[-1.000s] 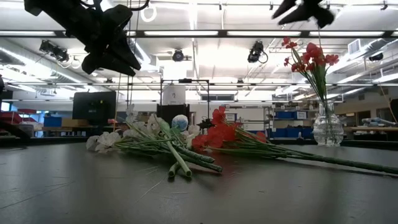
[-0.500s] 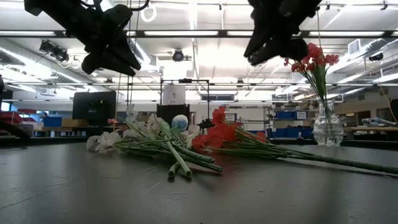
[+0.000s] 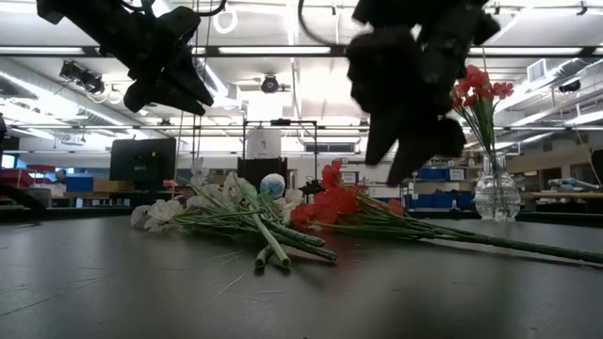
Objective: Sort flowers into vase by color
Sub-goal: Put the red flowers into the transparent vase
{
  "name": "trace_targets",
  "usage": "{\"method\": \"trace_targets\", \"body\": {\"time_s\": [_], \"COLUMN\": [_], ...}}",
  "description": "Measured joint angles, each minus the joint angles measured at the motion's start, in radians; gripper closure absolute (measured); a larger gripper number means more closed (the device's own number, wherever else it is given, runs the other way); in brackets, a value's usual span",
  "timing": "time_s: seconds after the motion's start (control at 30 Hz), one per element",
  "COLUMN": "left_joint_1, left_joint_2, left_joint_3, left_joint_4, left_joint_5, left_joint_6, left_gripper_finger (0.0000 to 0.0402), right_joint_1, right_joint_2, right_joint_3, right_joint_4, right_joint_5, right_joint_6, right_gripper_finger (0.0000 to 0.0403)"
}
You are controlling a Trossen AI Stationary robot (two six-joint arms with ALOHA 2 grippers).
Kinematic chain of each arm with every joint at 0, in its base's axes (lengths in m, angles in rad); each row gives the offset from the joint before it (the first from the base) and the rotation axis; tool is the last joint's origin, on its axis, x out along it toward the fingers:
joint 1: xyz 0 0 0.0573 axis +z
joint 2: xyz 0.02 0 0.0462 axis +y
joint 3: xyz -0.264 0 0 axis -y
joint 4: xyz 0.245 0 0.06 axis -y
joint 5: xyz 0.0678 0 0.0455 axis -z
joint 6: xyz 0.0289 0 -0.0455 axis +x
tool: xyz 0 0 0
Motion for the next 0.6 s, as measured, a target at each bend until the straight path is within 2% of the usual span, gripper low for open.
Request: {"method": "trace_targets", "body": {"time_s": [0.3,0.6], "left_joint_1": [-0.001,-0.007], "left_joint_2": [0.0,0.0], "left_joint_3": [0.0,0.0], "left_joint_4": [0.0,0.0], "left_joint_5": [0.052,0.052], "left_joint_6": [0.0,0.0], "left_gripper_finger": [0.0257,0.0257], "right_joint_1": [0.0,-0.001], "right_joint_2": [0.107,0.197], "right_joint_3": [0.0,0.004], "right_joint_4": [0.016,0.11], "right_joint_5": [0.016,-0.005], "right_joint_6": [0.012,-0.002], "right_gripper_finger": [0.0186,0.0274]}}
